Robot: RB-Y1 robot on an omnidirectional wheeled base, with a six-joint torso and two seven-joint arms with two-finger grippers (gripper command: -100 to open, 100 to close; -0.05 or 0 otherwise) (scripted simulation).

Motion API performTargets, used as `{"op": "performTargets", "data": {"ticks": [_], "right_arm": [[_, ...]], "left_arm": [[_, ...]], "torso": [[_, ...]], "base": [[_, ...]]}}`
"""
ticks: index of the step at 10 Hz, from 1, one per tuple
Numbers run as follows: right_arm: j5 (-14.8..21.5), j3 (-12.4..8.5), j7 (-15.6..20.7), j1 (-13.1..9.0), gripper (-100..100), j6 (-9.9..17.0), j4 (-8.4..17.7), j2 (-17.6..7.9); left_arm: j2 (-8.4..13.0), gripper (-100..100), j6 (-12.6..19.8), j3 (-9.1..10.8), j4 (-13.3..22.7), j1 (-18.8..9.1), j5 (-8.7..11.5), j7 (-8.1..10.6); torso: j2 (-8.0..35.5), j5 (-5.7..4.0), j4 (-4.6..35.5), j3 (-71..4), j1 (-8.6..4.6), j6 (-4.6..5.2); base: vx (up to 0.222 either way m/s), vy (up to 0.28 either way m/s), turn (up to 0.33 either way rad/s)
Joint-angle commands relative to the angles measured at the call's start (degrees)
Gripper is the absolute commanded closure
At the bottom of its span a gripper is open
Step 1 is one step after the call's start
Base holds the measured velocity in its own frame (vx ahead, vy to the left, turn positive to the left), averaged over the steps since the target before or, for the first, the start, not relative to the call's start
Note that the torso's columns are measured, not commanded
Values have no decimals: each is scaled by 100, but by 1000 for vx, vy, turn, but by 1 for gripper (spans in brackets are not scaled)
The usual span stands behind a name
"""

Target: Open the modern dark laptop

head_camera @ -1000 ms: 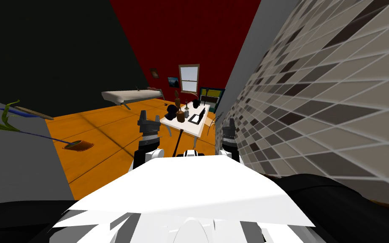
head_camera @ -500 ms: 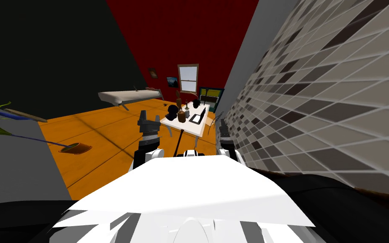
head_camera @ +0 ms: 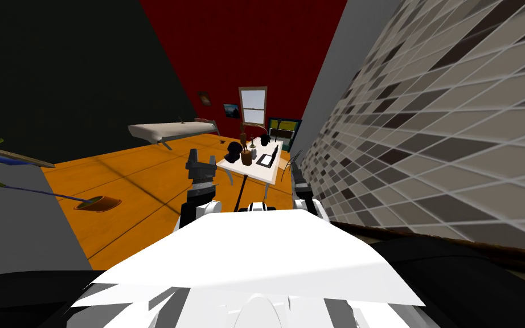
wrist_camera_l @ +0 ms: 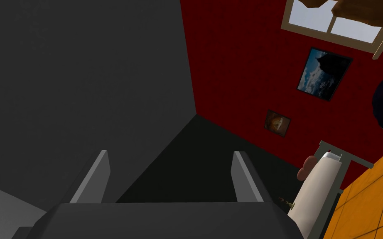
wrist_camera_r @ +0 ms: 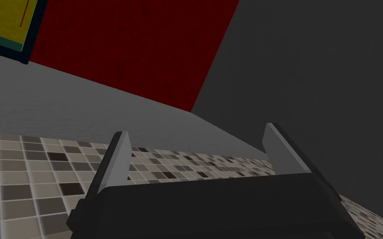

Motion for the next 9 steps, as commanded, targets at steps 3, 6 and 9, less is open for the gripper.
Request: {"op": "performTargets", "data": {"ticks": [3,6,9], "right_arm": [[737,-1,269,-275,-100,434,298,-58],[1242,1,383,-397,-100,607,434,-66],[1767,5,611,-649,-100,959,718,-78]], "left_arm": [[0,0,0,0,0,0,0,0],[0,0,0,0,0,0,0,0],[0,0,0,0,0,0,0,0]], "torso": [[0,0,0,0,-3,0],[4,-1,1,3,-3,0],[0,-1,0,-1,-8,0]], "base": [[1,88,-43],[-10,85,-37],[1,79,-46]]}}
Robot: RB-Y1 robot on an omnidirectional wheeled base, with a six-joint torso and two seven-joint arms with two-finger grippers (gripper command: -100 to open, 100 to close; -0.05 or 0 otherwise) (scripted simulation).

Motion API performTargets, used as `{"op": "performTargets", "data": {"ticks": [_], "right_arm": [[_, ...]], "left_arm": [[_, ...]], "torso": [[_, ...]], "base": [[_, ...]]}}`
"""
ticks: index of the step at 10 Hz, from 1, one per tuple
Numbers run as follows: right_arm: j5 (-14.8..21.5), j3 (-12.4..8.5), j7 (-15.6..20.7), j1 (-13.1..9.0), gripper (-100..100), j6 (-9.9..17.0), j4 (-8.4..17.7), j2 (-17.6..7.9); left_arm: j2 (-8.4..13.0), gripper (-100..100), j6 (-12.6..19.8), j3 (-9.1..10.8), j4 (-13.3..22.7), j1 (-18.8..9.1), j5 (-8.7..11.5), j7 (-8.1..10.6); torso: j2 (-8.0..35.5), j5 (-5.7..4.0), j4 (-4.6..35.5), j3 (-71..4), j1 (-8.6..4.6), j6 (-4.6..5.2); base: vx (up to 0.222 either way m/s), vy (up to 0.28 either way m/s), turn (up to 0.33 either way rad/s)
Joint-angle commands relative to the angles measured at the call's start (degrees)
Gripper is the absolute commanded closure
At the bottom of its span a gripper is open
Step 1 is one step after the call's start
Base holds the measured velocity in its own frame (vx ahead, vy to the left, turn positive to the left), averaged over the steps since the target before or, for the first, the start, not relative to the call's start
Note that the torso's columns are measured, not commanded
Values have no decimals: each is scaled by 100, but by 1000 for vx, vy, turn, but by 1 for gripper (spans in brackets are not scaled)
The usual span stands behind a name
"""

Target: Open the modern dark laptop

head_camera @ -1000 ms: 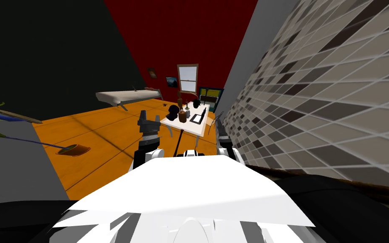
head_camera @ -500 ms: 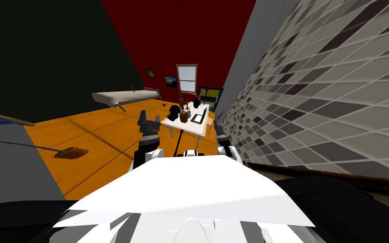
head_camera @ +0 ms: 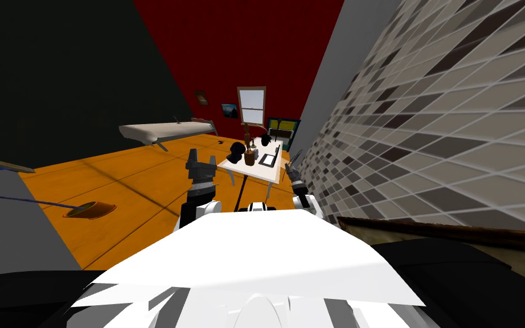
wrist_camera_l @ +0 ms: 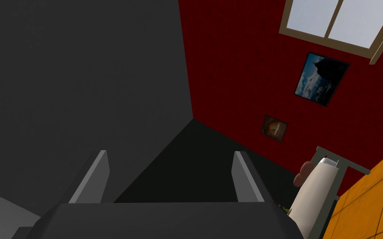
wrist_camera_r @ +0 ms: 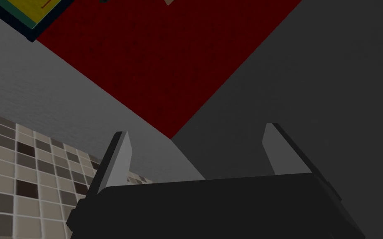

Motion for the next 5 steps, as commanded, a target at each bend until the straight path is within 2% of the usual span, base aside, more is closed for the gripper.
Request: {"op": "performTargets", "data": {"ticks": [1,2,3,4,5], "right_arm": [[468,2,136,-147,-100,198,172,-3],[644,4,248,-276,-100,374,320,-9],[814,4,248,-276,-100,374,320,-9],[990,5,356,-406,-100,549,472,-15],[1165,5,356,-406,-100,549,472,-15]], "left_arm": [[0,0,0,0,0,0,0,0],[0,0,0,0,0,0,0,0],[0,0,0,0,0,0,0,0],[0,0,0,0,0,0,0,0],[0,0,0,0,0,0,0,0]], "torso": [[6,3,2,4,12,0],[6,3,2,4,7,0],[2,2,1,2,8,0],[-1,0,0,0,-1,0],[-1,0,0,-1,3,0]], "base": [[-7,89,-27],[0,99,-37],[6,78,-28],[10,85,-48],[10,76,-26]]}}
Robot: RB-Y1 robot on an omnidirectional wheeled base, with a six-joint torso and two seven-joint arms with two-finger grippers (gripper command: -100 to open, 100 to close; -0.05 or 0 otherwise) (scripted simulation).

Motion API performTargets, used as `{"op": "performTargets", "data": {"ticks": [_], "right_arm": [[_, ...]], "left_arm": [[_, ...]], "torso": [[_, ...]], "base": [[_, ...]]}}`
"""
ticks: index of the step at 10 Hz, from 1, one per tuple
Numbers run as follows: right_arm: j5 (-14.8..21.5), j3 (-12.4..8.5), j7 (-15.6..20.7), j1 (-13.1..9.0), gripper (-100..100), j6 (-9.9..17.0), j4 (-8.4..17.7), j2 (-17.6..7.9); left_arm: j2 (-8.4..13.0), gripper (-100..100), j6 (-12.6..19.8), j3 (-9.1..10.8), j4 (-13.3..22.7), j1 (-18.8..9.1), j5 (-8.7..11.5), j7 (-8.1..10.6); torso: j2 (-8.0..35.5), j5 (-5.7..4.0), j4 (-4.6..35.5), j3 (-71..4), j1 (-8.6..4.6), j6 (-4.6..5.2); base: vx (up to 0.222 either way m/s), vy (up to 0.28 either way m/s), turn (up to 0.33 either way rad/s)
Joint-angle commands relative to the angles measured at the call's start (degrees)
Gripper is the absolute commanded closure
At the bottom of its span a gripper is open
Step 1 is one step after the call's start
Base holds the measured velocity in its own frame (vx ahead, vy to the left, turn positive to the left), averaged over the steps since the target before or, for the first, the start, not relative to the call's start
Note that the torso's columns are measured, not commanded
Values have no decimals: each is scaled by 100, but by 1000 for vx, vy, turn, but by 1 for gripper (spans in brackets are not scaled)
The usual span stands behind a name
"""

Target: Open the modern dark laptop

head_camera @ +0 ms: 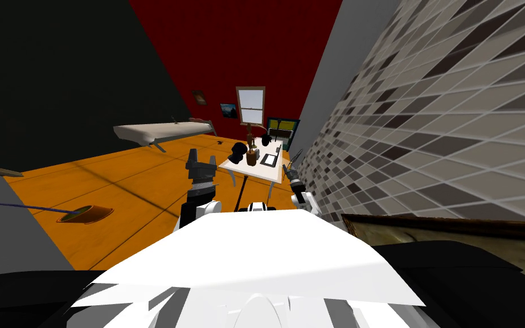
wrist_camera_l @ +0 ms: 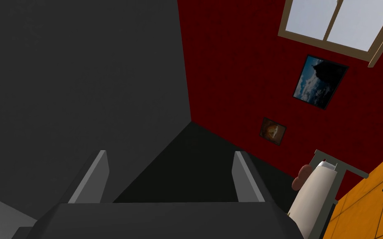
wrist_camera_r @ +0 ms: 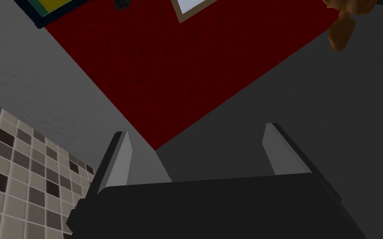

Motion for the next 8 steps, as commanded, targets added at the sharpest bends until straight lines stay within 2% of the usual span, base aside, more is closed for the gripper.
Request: {"op": "performTargets", "data": {"ticks": [1,2,3,4,5,6,7,8], "right_arm": [[463,-15,173,-189,-100,241,258,3],[632,-15,173,-189,-100,241,258,3],[812,-15,269,-319,-100,409,418,-3],[985,-15,269,-319,-100,409,418,-3],[1158,-16,359,-449,-100,573,581,-9],[1325,-16,359,-449,-100,573,581,-9],[1500,-17,442,-578,-100,731,747,-15],[1668,-17,442,-578,-100,731,747,-15]], "left_arm": [[0,0,0,0,0,0,0,0],[0,0,0,0,0,0,0,0],[0,0,0,0,0,0,0,0],[0,0,0,0,0,0,0,0],[0,0,0,0,0,0,0,0],[0,0,0,0,0,0,0,0],[0,0,0,0,0,0,0,0],[0,0,0,0,0,0,0,0]], "torso": [[2,0,1,1,-2,0],[4,1,1,2,1,0],[6,1,2,4,-1,-1],[3,1,1,2,4,0],[0,1,0,0,0,0],[1,1,0,0,1,0],[2,0,0,1,-3,0],[2,0,1,1,-1,0]], "base": [[9,79,-40],[6,71,-21],[11,82,-36],[24,73,-30],[24,75,-38],[27,61,-19],[29,60,-30],[24,62,-15]]}}
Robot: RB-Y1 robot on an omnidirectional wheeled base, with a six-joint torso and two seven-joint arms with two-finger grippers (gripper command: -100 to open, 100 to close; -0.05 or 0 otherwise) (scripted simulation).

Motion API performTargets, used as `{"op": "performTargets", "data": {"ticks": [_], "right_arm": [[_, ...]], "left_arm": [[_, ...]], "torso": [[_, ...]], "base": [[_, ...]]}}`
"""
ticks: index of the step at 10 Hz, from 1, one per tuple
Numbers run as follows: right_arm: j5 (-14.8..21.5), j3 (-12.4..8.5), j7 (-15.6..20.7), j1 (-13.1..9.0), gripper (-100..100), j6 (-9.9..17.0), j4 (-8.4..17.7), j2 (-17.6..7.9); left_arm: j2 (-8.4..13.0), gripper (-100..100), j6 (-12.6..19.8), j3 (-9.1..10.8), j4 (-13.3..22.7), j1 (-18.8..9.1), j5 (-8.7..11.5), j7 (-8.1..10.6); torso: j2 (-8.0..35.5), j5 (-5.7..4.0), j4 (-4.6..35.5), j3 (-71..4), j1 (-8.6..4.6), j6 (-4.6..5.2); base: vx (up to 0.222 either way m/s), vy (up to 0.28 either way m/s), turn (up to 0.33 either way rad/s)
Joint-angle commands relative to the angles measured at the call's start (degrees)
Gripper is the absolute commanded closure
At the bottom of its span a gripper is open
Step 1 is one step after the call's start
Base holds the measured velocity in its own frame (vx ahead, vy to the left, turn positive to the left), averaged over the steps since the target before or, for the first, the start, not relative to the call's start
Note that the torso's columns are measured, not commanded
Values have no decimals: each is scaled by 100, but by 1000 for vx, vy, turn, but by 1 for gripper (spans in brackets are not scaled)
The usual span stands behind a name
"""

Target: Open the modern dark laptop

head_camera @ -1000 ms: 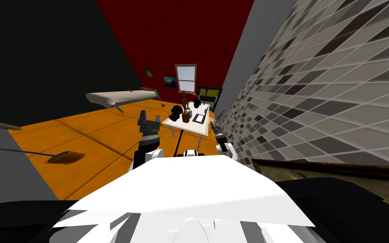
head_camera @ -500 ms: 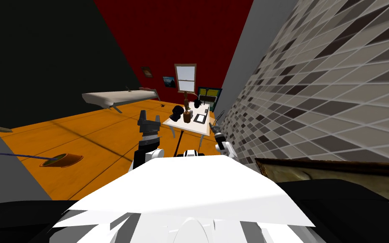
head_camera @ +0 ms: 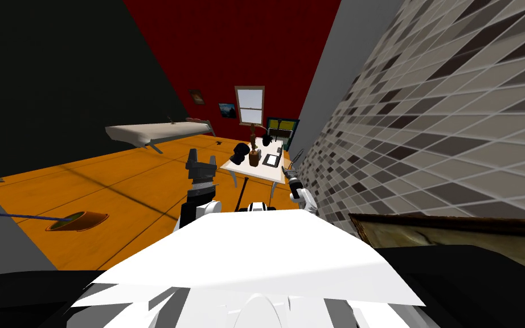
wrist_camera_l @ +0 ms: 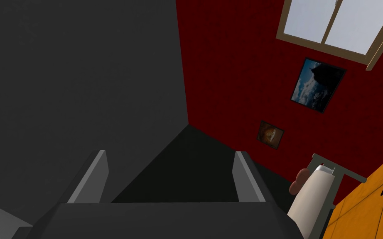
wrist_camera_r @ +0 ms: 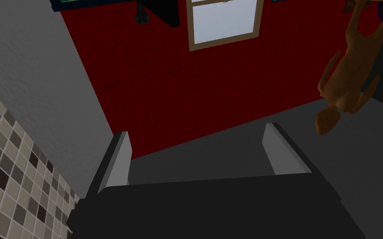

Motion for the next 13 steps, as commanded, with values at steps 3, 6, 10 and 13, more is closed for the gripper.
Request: {"op": "performTargets", "data": {"ticks": [3,6,10,13], "right_arm": [[790,-31,203,-303,-100,348,439,12],[1174,-34,261,-426,-100,487,610,3],[1838,-48,391,-780,-100,863,1127,-19],[2297,-58,450,-999,-100,1081,1461,-47]], "left_arm": [[0,0,0,0,0,0,0,0],[0,0,0,0,0,0,0,0],[0,0,0,0,0,0,0,0],[0,0,0,0,0,0,0,0]], "torso": [[2,1,1,1,2,0],[-3,1,-1,-1,3,0],[0,1,0,0,4,0],[3,0,1,2,-1,0]], "base": [[29,66,-24],[42,52,-11],[63,50,-16],[78,53,-6]]}}
